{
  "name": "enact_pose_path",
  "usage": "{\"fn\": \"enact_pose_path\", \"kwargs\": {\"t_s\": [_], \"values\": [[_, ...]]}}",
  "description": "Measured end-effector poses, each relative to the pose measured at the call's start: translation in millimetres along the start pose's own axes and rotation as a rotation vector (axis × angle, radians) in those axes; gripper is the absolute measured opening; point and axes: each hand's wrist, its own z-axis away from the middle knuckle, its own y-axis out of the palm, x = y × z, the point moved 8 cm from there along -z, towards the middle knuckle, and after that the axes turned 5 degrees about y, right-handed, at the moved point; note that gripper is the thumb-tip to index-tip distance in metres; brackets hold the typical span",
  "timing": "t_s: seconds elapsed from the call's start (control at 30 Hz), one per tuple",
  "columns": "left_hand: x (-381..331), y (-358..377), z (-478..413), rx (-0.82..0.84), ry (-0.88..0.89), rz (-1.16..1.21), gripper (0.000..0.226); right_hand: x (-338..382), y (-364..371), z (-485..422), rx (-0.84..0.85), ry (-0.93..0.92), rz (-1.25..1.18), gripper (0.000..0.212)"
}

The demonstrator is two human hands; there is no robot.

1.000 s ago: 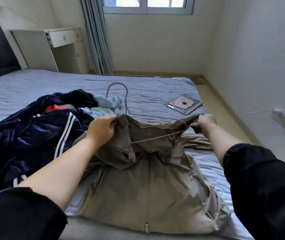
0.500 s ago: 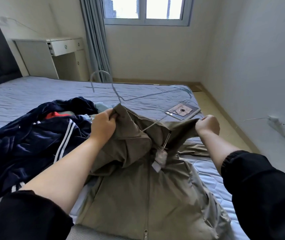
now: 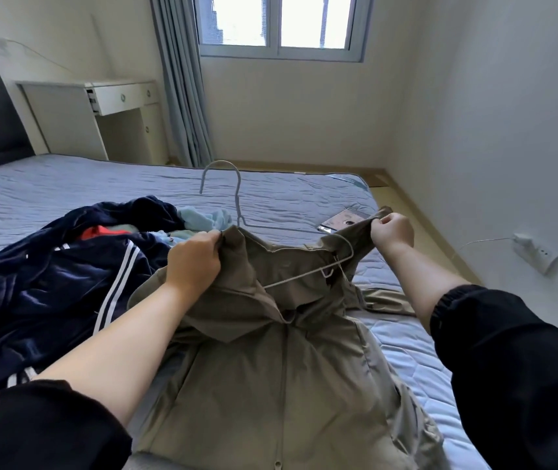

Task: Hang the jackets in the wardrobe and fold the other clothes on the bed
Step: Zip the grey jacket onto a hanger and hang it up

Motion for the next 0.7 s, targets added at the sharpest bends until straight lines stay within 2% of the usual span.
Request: {"fn": "enact_pose_path", "kwargs": {"t_s": [0.17,0.27,0.33,0.4,0.47,0.6,0.7], "values": [[-6.4,15.6,-4.1,0.064,-0.049,-0.038,0.011,18.0,11.0,9.5,0.074,-0.132,0.063,0.011],[-2.7,18.5,-7.9,0.113,-0.075,-0.103,0.014,24.4,4.1,13.5,0.027,-0.163,0.07,0.013],[-8.2,17.1,-9.9,0.126,-0.014,-0.164,0.018,30.5,0.3,17.2,0.012,-0.127,-0.029,0.016],[-30.2,20.8,-11.4,0.153,0.124,-0.207,0.02,51.1,8.2,27.3,0.107,-0.13,-0.226,0.024],[-52.6,27.4,-14.2,0.18,0.202,-0.225,0.022,85.9,15.5,41.2,0.177,-0.208,-0.329,0.035],[-52.5,26.5,-30.7,0.16,0.067,-0.139,0.024,131.7,-0.1,48.5,0.055,-0.351,-0.293,0.034],[-36.6,12.5,-39.2,0.092,0.035,-0.148,0.027,121.6,-18.2,30.3,-0.045,-0.312,-0.206,0.031]]}}
